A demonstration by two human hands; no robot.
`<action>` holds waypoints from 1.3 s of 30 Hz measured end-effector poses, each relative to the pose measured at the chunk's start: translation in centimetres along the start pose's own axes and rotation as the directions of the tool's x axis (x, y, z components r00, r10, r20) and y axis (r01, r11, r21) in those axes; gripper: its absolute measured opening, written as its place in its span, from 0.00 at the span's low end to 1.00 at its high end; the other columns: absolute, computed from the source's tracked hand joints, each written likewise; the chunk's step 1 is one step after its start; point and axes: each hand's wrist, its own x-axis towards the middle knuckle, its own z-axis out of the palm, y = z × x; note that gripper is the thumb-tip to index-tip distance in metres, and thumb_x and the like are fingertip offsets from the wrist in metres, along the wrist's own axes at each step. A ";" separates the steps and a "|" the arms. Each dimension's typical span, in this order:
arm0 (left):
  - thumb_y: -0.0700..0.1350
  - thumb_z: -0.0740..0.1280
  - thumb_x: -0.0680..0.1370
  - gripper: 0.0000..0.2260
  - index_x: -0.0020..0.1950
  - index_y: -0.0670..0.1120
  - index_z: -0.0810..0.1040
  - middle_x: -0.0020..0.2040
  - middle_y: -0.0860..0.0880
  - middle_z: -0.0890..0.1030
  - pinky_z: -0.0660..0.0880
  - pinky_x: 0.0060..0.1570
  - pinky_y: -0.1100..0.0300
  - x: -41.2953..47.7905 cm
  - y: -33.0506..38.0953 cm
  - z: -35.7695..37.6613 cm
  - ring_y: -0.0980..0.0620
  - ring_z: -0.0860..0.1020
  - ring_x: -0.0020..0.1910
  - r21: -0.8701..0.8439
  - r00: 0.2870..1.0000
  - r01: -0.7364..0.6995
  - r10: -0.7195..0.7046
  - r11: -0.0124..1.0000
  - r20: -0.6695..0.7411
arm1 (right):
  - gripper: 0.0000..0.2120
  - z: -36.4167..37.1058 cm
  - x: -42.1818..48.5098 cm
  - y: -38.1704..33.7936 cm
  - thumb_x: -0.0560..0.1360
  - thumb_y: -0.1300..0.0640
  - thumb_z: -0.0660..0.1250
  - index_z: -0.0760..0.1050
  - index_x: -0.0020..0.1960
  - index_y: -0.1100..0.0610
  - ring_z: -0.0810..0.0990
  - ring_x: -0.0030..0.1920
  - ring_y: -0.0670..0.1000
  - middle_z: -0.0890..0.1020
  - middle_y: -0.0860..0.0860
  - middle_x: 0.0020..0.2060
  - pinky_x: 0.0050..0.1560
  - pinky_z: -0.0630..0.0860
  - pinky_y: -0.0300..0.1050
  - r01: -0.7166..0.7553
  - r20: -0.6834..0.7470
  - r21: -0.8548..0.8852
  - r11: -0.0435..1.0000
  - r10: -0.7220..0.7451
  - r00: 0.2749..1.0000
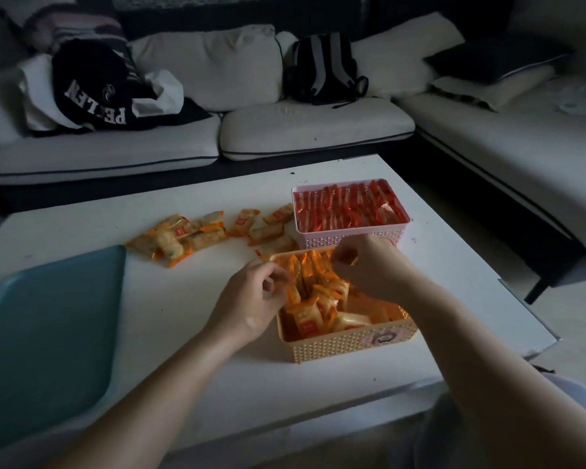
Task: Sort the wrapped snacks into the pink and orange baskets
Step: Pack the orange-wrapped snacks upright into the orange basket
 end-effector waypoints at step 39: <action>0.46 0.74 0.75 0.06 0.50 0.54 0.86 0.50 0.61 0.82 0.78 0.47 0.62 0.8 -1.5 -0.5 0.61 0.79 0.48 0.181 0.988 -0.125 0.105 0.976 0.115 | 0.15 -1.5 -0.2 1.6 0.77 0.64 0.71 0.81 0.59 0.47 0.82 0.52 0.47 0.82 0.45 0.56 0.47 0.83 0.41 0.131 0.177 0.001 0.991 -0.129 0.976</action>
